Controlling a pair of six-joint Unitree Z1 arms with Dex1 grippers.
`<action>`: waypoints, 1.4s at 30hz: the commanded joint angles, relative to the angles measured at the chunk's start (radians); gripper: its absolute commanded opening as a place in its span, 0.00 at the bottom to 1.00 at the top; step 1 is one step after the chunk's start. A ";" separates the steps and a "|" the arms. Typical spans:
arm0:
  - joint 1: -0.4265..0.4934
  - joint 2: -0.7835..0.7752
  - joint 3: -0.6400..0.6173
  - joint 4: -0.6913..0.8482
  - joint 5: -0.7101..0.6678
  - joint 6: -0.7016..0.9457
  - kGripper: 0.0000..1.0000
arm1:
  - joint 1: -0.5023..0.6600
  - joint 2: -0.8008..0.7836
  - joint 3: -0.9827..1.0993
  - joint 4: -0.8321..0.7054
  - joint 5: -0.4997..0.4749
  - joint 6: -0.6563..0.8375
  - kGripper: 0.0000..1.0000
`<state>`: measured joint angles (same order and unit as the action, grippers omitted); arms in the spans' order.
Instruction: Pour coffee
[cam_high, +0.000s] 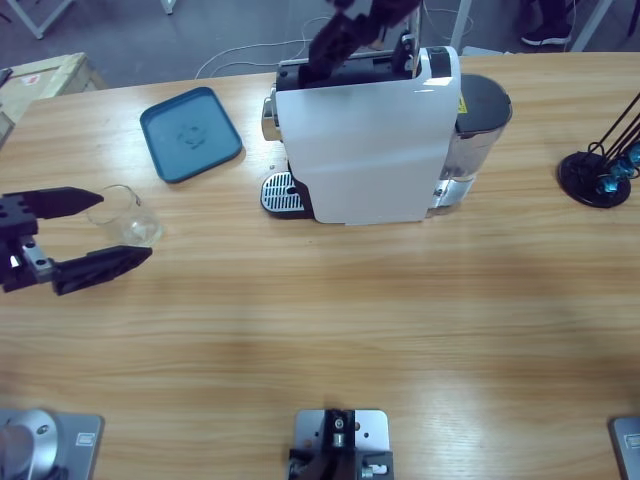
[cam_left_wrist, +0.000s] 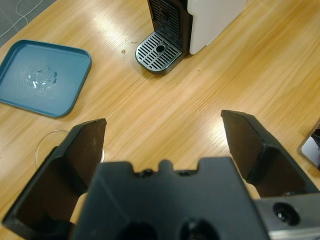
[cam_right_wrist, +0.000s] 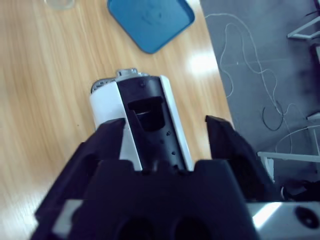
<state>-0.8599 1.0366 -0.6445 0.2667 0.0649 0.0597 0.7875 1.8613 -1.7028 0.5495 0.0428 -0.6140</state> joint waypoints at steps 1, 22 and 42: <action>-0.008 0.013 0.031 -0.021 -0.017 -0.023 0.99 | 0.069 -0.126 0.081 0.039 0.023 0.314 0.00; -0.008 -0.043 0.025 -0.009 -0.031 -0.046 0.99 | 0.033 -0.174 0.335 -0.273 -0.413 1.315 0.00; -0.008 -0.053 0.013 0.034 -0.040 -0.045 0.99 | 0.179 0.061 0.253 -0.399 -0.330 1.306 0.00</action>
<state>-0.8599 1.0144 -0.6437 0.2772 0.0360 0.0235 0.9080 1.7528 -1.4554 0.1547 -0.3122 0.7005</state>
